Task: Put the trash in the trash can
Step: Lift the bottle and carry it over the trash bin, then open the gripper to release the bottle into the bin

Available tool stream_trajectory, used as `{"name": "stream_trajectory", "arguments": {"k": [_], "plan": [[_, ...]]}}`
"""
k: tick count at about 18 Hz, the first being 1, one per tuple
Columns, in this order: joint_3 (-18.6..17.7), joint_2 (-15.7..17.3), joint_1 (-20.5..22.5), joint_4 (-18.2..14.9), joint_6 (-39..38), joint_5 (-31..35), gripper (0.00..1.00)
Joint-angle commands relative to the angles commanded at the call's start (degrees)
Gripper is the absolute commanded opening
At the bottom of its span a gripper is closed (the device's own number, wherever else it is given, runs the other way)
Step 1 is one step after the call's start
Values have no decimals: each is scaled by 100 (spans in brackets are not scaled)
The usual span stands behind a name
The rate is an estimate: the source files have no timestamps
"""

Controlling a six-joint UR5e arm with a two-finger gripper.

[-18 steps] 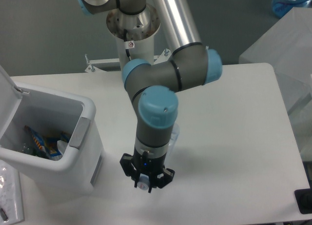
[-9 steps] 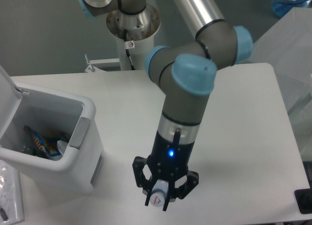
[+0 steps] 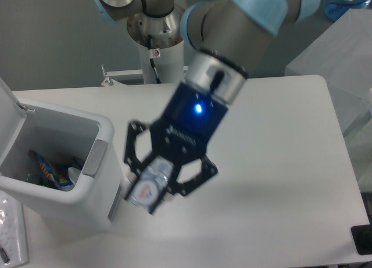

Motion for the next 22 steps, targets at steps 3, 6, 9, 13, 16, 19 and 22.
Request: {"name": "stream_trajectory", "arguments": {"k": [3, 6, 9, 13, 16, 19, 22], "plan": [[0, 9, -141, 9, 9, -395, 12], [-17, 26, -342, 96, 18, -624, 12], [-79, 96, -624, 211, 18, -634, 12], [-193, 132, -914, 220, 35, -634, 15], [-543, 237, -993, 412, 96, -634, 23], [-869, 299, -1073, 554, 456, -625, 32], [-984, 264, -1073, 554, 536, -599, 38]]}}
